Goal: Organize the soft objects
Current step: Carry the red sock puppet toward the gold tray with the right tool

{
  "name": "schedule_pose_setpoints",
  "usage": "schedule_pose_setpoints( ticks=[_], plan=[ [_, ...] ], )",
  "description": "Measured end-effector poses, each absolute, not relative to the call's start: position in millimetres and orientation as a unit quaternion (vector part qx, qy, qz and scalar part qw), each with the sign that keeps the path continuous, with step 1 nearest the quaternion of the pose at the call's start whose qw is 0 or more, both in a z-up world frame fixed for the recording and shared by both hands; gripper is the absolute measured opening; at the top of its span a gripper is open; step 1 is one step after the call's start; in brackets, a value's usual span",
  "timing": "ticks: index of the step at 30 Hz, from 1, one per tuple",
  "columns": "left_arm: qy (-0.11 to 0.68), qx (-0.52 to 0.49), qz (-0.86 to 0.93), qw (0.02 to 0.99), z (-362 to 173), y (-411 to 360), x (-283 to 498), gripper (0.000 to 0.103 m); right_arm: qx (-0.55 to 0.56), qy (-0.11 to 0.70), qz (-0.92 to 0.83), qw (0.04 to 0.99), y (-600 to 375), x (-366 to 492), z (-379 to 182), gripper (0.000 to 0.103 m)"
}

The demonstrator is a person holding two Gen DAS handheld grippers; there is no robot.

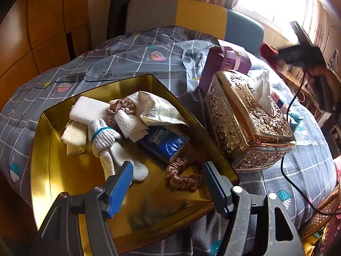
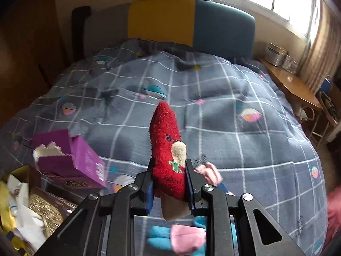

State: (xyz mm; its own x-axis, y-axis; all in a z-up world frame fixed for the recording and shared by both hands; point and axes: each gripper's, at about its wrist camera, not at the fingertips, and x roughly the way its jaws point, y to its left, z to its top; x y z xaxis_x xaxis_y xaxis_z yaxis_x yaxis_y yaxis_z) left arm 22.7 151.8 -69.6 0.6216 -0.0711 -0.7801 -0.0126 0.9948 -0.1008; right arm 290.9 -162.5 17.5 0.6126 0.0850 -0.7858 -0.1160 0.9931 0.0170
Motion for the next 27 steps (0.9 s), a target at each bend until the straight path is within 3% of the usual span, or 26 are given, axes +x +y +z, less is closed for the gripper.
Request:
schedule_pose_setpoints(
  ticks=[12,27],
  plan=[
    [0.421,-0.066,0.029,0.904,-65,188,14,0.069,-0.076,0.437,0.366,0.818,24,212,30,0.025],
    [0.409,-0.07,0.083,0.906,-62,215,3,0.069,-0.124,0.484,0.454,0.738,81,104,-43,0.025]
  ],
)
